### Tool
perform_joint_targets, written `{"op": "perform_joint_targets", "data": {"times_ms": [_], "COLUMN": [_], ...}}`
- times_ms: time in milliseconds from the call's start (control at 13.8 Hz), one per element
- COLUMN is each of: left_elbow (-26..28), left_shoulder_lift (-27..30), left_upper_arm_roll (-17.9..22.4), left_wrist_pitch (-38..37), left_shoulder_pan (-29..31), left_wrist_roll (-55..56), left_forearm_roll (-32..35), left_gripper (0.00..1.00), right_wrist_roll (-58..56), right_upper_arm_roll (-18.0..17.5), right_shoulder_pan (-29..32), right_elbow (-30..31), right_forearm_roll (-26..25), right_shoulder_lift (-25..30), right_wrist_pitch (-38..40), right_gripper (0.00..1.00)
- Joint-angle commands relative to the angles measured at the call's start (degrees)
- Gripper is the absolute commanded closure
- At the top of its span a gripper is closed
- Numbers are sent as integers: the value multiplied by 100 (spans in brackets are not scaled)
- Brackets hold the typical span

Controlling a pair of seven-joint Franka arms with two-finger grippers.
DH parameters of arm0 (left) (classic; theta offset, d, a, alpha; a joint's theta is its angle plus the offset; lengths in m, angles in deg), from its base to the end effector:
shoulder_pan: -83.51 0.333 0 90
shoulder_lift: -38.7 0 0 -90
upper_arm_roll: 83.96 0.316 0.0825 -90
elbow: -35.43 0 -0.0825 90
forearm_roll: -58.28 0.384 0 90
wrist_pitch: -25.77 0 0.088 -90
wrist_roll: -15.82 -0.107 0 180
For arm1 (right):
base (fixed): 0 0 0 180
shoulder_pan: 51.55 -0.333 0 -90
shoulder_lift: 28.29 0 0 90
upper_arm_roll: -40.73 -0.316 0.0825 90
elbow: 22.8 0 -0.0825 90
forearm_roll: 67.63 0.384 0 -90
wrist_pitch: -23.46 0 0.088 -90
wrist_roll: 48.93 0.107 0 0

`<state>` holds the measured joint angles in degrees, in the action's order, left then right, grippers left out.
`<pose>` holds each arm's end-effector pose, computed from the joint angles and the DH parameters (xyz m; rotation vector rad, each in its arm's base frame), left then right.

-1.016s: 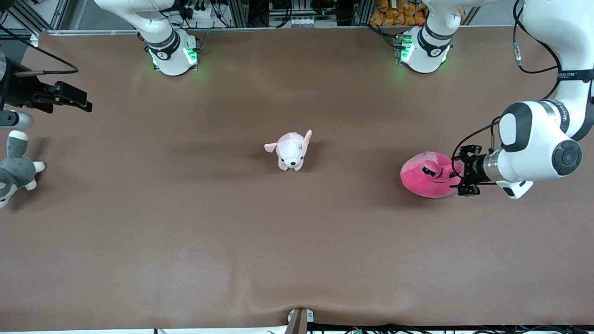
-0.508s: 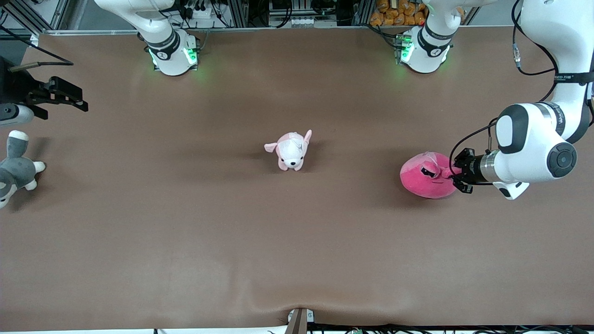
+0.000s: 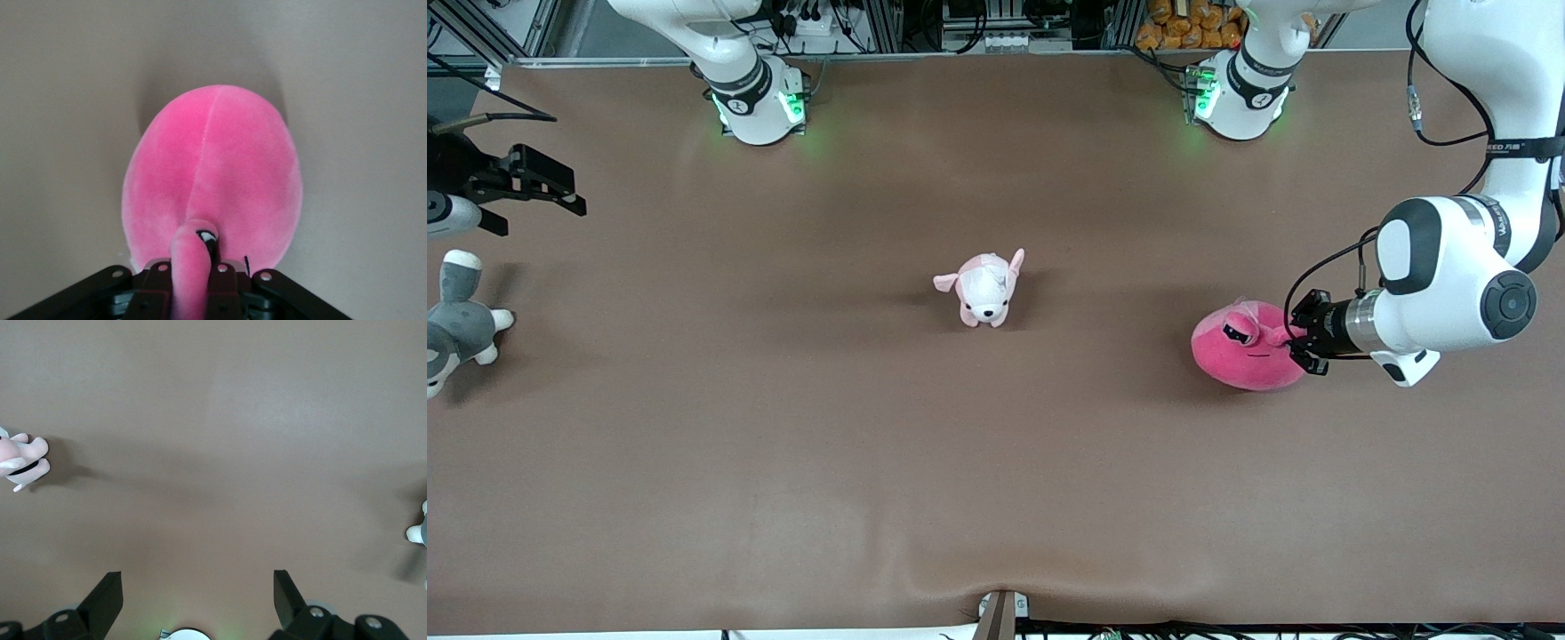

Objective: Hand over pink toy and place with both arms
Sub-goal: 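Close the left gripper on the pink plush's ear and lift, then carry the pink plush toward center while the right gripper approaches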

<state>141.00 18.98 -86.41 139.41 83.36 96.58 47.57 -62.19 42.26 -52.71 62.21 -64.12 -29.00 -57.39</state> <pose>0.6095 -0.0379 0.3268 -2.3204 -2.0720 0.4219 0.5418 0.0039 0.6450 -3.0485 -0.3554 0.1186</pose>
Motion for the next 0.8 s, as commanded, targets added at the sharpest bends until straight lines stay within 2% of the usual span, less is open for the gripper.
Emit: {"op": "perform_joint_targets", "data": {"times_ms": [0,363,653,726], "left_elbow": [-351,-1475,-2030,-2074], "left_shoulder_lift": [74,74,74,91], "left_upper_arm_roll": [-123,-142,-589,-772], "left_wrist_pitch": [-402,-1800,-1855,-1855], "left_shoulder_pan": [-11,-20,-117,-99], "left_wrist_roll": [53,184,1352,1589], "left_forearm_roll": [-132,-1168,-1231,-1231], "left_gripper": [100,100,100,100], "right_wrist_roll": [-89,-89,-563,-598], "right_upper_arm_roll": [-12,-20,-56,-56], "right_shoulder_pan": [54,28,-314,-332], "right_elbow": [7,7,-10,-10], "right_forearm_roll": [79,79,123,489], "right_shoulder_lift": [36,27,-25,-52], "right_wrist_pitch": [-19,-19,34,34], "right_gripper": [0,0,0,0]}}
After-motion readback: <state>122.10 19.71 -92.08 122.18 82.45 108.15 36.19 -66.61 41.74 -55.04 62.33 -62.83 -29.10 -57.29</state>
